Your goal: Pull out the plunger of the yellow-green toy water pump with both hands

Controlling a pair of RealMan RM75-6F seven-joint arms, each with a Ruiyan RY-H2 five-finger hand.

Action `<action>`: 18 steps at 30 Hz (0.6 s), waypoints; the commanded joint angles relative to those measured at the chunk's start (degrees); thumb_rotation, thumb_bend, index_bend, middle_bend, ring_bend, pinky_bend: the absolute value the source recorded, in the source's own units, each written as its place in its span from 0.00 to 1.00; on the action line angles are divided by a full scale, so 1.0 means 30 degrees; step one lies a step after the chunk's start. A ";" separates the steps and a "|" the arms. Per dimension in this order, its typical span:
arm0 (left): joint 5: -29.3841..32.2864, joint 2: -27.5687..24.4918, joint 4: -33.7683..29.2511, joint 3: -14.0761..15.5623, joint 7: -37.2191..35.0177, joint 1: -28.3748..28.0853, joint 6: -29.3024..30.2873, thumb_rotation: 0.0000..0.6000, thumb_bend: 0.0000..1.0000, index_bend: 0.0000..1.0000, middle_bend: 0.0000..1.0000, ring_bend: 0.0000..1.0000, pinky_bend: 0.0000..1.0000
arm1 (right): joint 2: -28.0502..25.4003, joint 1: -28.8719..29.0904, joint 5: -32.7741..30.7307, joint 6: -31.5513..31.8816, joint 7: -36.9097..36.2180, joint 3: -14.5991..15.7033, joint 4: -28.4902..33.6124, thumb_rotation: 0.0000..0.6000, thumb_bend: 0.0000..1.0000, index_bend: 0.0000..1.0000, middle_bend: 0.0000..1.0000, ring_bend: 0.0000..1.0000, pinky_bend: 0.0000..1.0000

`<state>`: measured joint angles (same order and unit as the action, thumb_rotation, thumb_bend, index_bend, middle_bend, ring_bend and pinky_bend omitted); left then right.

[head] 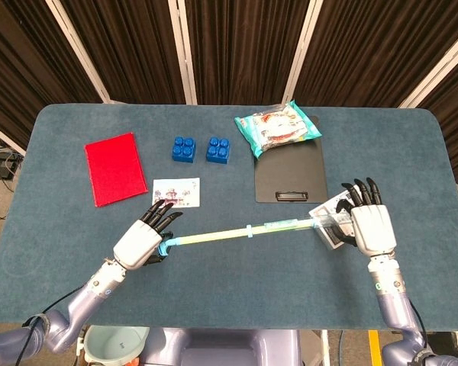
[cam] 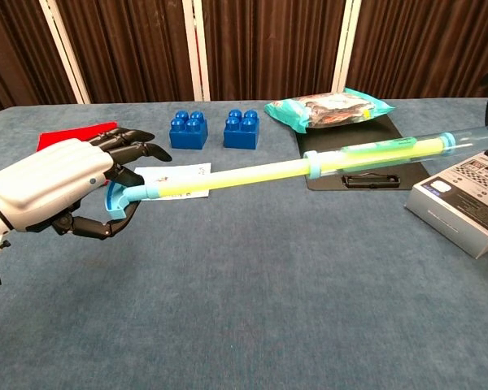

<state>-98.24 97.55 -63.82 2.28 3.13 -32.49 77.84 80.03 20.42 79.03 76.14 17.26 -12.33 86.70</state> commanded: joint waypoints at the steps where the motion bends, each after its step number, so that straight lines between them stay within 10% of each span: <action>1: -0.0158 -0.0249 -0.0211 0.0024 0.0382 0.0153 0.0331 1.00 0.77 0.76 0.13 0.01 0.04 | -0.0149 0.0082 -0.0323 -0.0099 -0.0061 -0.0232 -0.0251 1.00 0.33 0.88 0.21 0.12 0.03; 18: -0.0251 -0.1912 -0.1197 0.0082 0.0475 0.0536 0.0686 1.00 0.77 0.76 0.14 0.01 0.04 | -0.0137 0.1240 -0.1719 -0.1108 -0.0199 -0.1341 -0.2320 1.00 0.34 0.88 0.21 0.12 0.03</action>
<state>-98.87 92.11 -67.18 2.48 4.44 -30.93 79.83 79.47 23.95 74.00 72.90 16.59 -16.23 79.97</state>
